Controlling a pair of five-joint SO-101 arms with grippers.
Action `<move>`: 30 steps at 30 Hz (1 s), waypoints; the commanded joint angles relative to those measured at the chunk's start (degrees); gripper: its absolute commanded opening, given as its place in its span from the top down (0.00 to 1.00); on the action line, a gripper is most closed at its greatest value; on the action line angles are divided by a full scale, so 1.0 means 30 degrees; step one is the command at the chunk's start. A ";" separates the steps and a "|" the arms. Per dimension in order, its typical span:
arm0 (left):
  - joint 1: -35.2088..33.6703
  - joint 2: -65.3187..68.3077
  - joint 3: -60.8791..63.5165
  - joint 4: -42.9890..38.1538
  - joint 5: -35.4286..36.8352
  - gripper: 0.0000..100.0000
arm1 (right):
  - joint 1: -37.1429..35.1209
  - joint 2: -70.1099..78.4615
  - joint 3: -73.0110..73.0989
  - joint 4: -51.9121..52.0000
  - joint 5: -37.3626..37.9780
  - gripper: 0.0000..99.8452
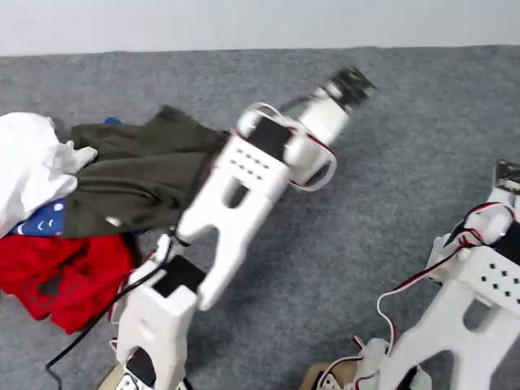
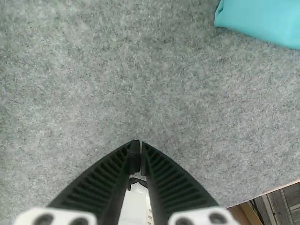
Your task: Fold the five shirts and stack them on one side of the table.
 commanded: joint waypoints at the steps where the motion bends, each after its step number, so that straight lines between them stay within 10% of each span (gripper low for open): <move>1: 0.1201 -0.0117 -0.0747 -0.0498 0.0117 1.00 | -0.0190 -0.0601 -0.0117 0.0777 -0.0088 0.99; 20: 0.3839 0.1231 -0.5172 -0.0147 0.0117 0.99 | -0.0190 -0.0425 -0.0117 0.0718 -0.0088 0.99; 30: 0.3985 0.1114 -0.6696 0.2901 -0.0147 0.79 | -0.0249 -0.0571 0.1670 0.0718 -0.0088 0.99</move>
